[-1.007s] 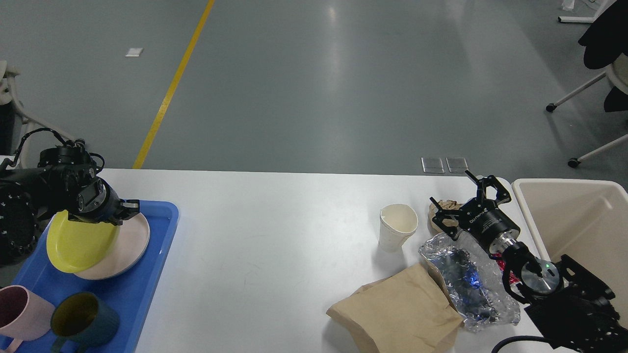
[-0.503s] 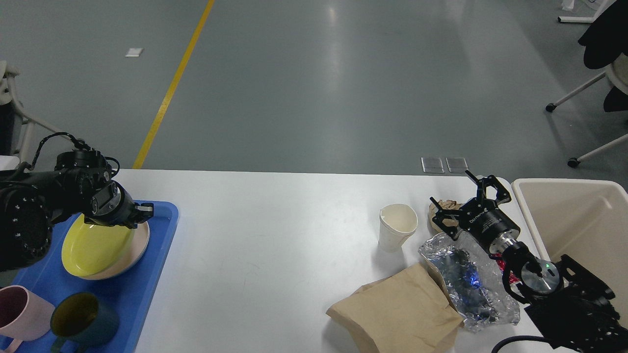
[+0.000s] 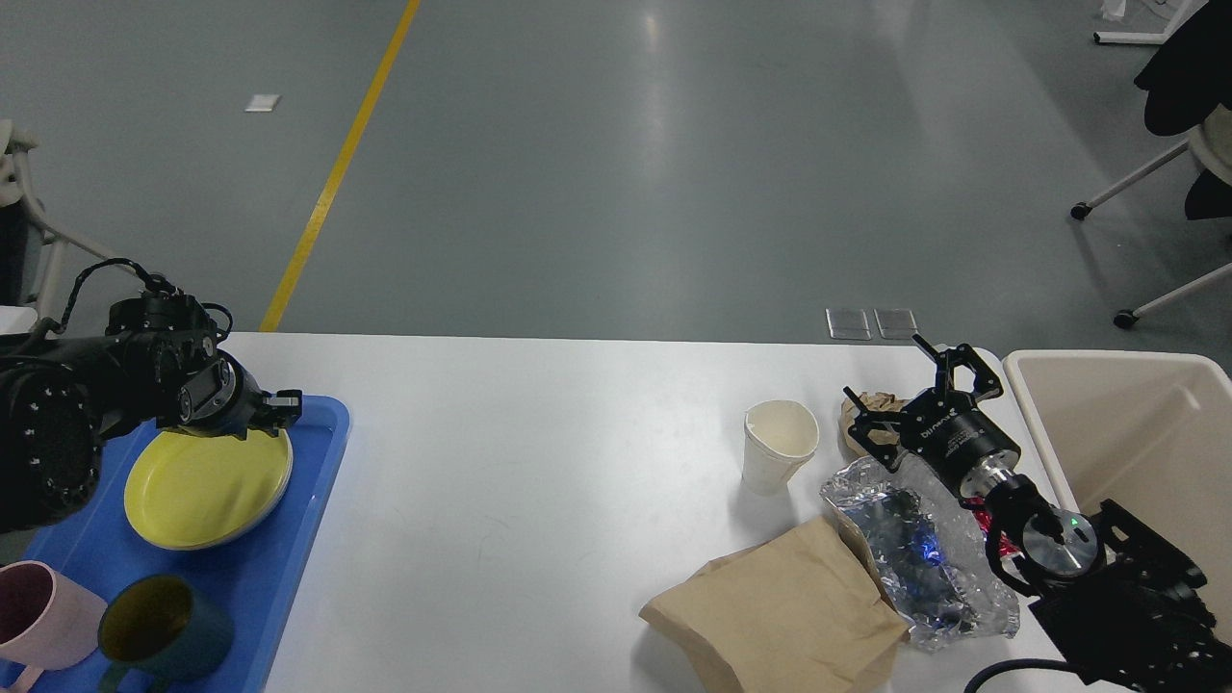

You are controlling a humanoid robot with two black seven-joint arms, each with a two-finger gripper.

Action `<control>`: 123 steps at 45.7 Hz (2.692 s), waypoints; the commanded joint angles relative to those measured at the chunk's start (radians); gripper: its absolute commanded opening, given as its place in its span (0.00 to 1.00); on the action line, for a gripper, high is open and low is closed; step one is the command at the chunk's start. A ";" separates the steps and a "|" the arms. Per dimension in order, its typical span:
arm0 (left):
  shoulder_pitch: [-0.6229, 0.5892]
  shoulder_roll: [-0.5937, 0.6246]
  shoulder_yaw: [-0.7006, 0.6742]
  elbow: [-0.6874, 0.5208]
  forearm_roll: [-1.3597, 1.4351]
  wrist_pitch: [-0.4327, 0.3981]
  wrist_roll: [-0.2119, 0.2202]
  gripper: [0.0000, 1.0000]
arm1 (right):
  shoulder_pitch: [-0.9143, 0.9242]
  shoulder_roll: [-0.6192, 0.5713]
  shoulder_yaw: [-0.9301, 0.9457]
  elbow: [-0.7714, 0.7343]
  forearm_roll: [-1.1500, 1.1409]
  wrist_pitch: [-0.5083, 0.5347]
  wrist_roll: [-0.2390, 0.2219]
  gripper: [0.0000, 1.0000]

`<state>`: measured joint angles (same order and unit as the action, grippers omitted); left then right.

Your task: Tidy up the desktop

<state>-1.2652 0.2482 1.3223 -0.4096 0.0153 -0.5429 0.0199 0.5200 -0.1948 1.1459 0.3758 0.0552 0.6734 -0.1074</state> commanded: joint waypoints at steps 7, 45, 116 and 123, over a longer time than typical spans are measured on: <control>-0.075 0.011 -0.001 -0.038 0.000 -0.089 -0.012 0.97 | 0.000 0.000 0.000 0.000 0.000 0.000 0.000 1.00; -0.325 -0.101 -1.034 -0.035 -0.002 -0.388 0.000 0.97 | 0.000 0.000 0.000 0.000 0.000 0.000 0.000 1.00; -0.140 -0.242 -1.822 0.206 -0.104 -0.069 0.002 0.97 | 0.000 0.000 0.000 0.000 0.000 0.000 0.000 1.00; -0.137 -0.245 -1.822 0.206 -0.106 -0.069 0.002 0.97 | 0.000 0.000 0.000 0.000 0.000 0.000 0.000 1.00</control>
<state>-1.4050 0.0052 -0.4994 -0.2042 -0.0898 -0.6121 0.0215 0.5201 -0.1948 1.1459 0.3758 0.0552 0.6734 -0.1074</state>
